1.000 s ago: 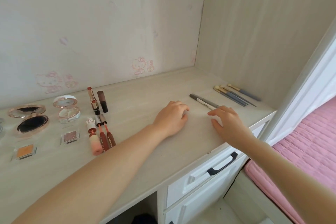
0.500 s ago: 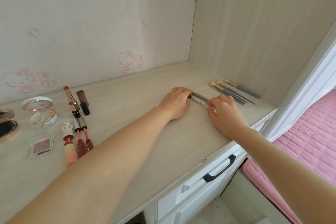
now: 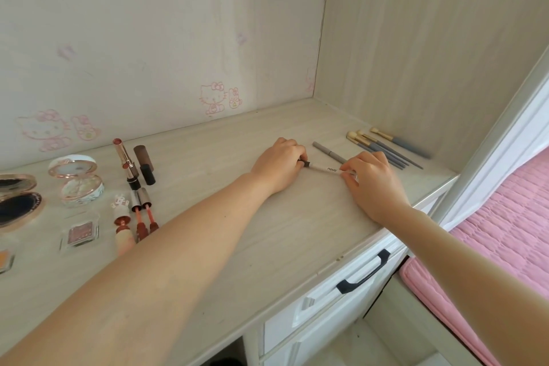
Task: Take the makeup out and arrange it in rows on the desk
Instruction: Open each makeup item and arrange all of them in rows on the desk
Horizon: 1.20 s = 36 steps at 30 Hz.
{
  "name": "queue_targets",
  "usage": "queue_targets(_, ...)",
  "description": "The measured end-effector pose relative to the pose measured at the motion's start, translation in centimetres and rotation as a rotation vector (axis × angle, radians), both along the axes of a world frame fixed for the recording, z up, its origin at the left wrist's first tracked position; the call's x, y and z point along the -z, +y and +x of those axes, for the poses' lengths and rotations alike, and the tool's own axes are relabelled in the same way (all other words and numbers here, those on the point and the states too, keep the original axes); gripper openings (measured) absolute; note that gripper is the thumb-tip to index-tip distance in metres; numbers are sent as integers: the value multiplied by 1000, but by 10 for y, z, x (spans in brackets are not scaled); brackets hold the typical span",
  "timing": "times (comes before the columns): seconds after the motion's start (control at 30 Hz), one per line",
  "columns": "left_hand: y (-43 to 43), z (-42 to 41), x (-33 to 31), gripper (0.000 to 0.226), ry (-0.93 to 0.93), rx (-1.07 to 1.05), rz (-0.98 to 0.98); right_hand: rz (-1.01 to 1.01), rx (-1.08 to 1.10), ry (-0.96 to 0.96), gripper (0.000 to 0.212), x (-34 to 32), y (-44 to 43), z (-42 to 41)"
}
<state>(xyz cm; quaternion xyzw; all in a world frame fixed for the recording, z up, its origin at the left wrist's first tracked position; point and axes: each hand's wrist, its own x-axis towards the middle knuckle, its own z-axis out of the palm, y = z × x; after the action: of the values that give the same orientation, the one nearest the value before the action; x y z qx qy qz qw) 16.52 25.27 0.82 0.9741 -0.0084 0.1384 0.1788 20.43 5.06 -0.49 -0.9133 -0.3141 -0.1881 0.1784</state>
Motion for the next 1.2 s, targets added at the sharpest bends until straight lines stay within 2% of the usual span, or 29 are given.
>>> queue_targets(0.4, 24, -63, -23, 14, 18, 21, -51, 65, -111, -14, 13, -20, 11, -41)
queue_targets(0.77, 63, -155, -31, 11, -82, 26, -87, 108, -262, 9, 18, -29, 35, -117)
queue_targets(1.2, 103, -277, -34, 16, -167, -134, -334, 175, -361, 104, 16, -26, 87, -205)
